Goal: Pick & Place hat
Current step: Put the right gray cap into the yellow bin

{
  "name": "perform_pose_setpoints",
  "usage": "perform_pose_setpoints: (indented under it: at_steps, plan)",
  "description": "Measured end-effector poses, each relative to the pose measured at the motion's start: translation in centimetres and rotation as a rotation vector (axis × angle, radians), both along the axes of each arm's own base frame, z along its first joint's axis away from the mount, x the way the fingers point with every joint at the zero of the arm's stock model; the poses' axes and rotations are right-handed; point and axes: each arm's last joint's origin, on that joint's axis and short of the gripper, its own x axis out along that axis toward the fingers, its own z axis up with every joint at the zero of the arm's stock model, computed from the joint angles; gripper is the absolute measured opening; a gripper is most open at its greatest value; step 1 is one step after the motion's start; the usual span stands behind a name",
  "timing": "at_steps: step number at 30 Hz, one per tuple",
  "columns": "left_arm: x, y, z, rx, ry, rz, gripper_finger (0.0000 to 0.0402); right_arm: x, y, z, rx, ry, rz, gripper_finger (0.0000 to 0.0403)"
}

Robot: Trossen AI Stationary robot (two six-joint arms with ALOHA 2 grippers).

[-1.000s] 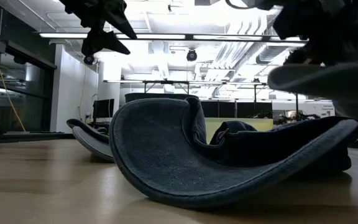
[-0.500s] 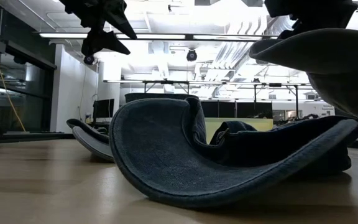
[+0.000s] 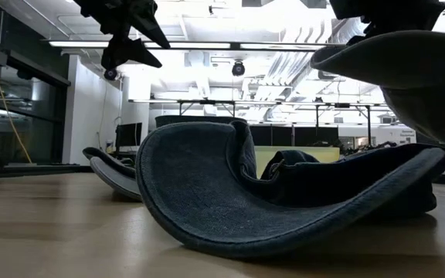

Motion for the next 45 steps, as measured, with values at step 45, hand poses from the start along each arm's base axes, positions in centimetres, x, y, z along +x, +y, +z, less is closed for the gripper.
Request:
perform_pose_setpoints:
  at_steps: [45]
  plan:
    - [0.2,0.1,0.3,0.017,-0.036,0.026,0.0191,-7.4,-2.7,13.3,-0.56,-1.148,-0.484,0.0024]
